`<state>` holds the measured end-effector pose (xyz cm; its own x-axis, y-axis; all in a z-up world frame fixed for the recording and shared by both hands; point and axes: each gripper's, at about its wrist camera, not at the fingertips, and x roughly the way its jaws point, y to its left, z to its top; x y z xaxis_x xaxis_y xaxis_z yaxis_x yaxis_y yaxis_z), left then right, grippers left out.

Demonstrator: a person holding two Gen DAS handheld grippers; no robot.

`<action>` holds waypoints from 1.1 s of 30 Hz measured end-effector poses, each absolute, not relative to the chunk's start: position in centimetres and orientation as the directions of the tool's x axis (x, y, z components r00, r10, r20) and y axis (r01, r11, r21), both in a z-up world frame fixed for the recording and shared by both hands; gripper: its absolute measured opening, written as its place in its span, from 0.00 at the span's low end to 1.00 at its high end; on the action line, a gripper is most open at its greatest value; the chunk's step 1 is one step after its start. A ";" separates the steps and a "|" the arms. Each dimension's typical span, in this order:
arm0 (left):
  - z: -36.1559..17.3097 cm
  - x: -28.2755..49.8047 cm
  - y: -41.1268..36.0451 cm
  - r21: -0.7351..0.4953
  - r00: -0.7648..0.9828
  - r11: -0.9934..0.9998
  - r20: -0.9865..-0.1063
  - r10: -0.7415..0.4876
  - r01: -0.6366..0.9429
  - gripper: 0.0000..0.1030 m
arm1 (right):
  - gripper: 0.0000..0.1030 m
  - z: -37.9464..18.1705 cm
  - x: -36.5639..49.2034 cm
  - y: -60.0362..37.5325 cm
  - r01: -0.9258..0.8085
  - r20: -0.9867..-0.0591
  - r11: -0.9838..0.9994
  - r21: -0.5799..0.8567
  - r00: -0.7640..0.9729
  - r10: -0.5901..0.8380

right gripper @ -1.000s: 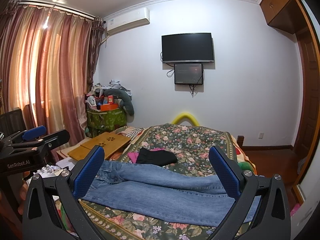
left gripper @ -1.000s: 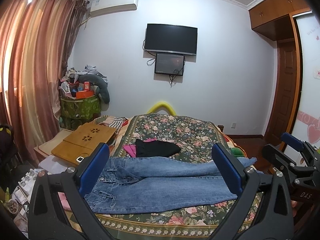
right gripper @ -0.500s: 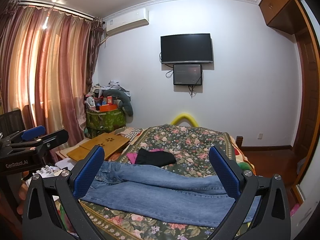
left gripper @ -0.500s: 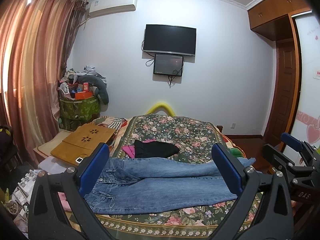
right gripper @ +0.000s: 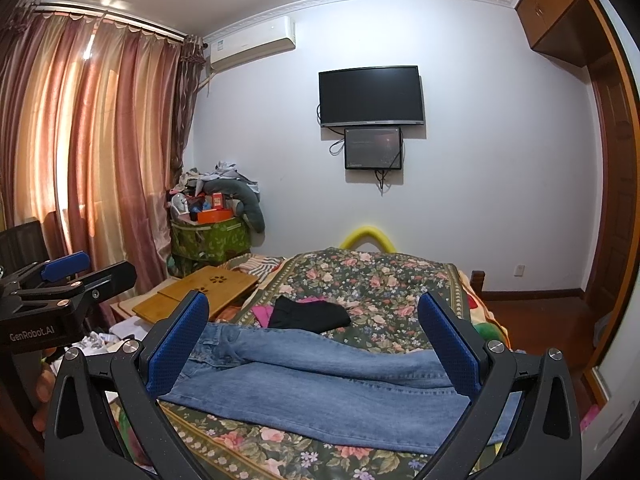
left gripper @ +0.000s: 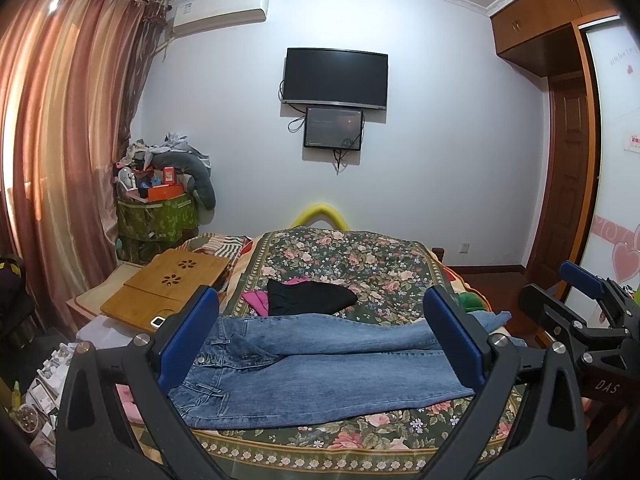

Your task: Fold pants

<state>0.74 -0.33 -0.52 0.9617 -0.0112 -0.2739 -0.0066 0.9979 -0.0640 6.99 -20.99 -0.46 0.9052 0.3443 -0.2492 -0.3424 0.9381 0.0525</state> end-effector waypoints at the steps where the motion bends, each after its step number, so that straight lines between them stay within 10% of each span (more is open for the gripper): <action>1: -0.5 0.7 -0.4 -0.063 0.962 0.998 -0.274 -0.011 -0.007 1.00 | 1.00 -0.5 7.1 -21.0 -0.342 -0.251 0.938 0.052 0.905 0.344; 33: -10.6 24.9 9.0 0.013 0.829 0.992 -0.548 0.112 -0.126 1.00 | 1.00 -11.3 24.8 -15.9 -0.423 -0.553 0.906 0.014 0.752 0.359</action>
<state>24.90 9.01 -10.59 0.8288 0.1122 -0.5483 -0.1258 0.9920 0.0129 24.78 -15.90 -11.34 0.7519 0.3592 -0.5528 -0.4227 0.9062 0.0138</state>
